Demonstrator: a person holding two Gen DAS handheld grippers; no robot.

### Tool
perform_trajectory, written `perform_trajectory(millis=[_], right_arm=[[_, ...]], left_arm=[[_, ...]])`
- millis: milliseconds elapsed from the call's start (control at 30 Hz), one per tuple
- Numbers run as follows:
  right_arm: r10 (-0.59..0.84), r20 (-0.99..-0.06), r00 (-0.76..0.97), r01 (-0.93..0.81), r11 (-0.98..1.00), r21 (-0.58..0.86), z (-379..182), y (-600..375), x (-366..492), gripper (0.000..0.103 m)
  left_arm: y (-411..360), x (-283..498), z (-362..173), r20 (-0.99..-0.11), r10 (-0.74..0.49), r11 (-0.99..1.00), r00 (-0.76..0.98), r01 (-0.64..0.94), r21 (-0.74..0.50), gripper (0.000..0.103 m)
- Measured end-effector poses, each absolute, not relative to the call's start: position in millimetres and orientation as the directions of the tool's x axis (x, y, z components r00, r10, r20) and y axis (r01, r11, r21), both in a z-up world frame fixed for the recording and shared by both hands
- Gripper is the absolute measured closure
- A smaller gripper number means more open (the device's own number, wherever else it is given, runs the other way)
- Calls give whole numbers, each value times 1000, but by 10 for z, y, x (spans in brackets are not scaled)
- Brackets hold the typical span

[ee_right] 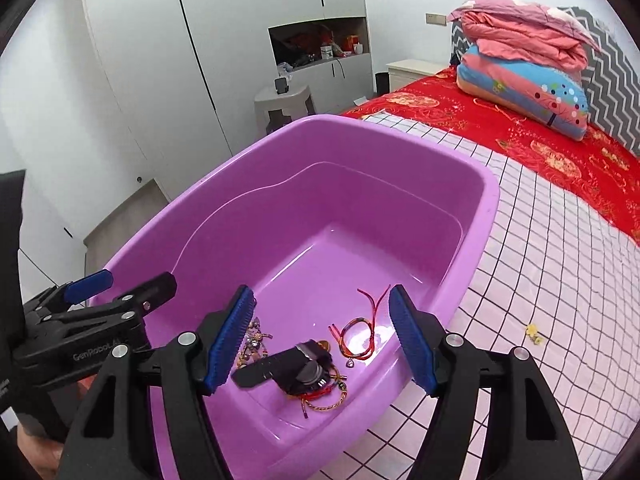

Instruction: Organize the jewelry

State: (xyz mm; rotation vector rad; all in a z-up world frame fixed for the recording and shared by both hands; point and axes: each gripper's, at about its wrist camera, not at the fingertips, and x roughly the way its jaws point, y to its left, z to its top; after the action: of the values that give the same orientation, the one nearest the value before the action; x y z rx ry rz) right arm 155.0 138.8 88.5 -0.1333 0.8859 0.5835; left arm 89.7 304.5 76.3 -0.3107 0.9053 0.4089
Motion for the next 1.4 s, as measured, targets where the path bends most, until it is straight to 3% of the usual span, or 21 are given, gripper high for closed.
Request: perform_trajectory(millis=[1400], right_arm=[[395, -755, 523, -482, 868, 120, 1146, 1082, 1205, 36]], left_arm=[[2705, 618, 973, -818, 234, 887, 525, -460, -41, 6]])
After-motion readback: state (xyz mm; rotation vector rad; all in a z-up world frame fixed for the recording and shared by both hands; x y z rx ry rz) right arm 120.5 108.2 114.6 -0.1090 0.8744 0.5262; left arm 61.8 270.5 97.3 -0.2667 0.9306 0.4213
